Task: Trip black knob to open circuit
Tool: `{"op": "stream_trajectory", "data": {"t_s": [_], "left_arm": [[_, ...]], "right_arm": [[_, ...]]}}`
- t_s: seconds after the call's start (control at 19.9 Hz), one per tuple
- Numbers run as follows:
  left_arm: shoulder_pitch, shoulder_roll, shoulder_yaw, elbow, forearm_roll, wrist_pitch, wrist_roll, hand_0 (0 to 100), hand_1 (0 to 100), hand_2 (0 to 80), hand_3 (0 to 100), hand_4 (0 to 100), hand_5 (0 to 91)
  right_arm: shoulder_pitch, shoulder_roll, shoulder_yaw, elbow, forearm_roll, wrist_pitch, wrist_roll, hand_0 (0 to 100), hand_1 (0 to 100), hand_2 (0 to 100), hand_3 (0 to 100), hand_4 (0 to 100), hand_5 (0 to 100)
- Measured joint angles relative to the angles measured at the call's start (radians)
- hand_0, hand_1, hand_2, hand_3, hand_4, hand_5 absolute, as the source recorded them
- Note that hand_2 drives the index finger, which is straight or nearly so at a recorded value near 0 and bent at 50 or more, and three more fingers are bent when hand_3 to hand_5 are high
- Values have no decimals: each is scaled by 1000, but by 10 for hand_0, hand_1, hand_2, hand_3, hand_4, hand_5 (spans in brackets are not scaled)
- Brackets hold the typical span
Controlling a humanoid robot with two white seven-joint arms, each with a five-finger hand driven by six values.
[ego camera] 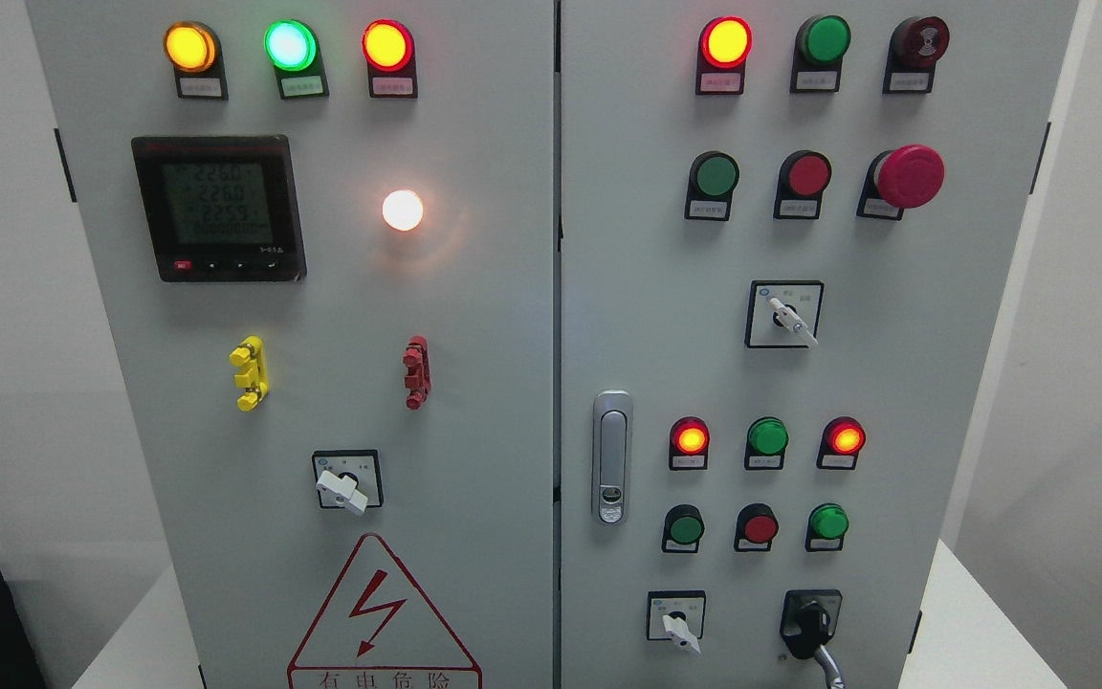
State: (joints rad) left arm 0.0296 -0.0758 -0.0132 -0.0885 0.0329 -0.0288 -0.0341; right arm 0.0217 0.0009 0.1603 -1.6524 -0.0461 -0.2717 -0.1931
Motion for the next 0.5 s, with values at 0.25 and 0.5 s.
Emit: {"op": "stream_trajectory", "data": {"t_s": [0.25, 0.5], "left_arm": [[0, 0, 0, 0, 0, 0, 0, 120, 389, 0, 0, 0, 0], [0, 0, 0, 0, 0, 0, 0, 120, 389, 0, 0, 0, 0]], "right_arm": [[-1, 1, 0, 0, 0, 0, 0, 795, 864, 0, 1000, 960, 864], [-1, 1, 1, 0, 0, 0, -1, 796, 864, 0, 1000, 960, 863]]}}
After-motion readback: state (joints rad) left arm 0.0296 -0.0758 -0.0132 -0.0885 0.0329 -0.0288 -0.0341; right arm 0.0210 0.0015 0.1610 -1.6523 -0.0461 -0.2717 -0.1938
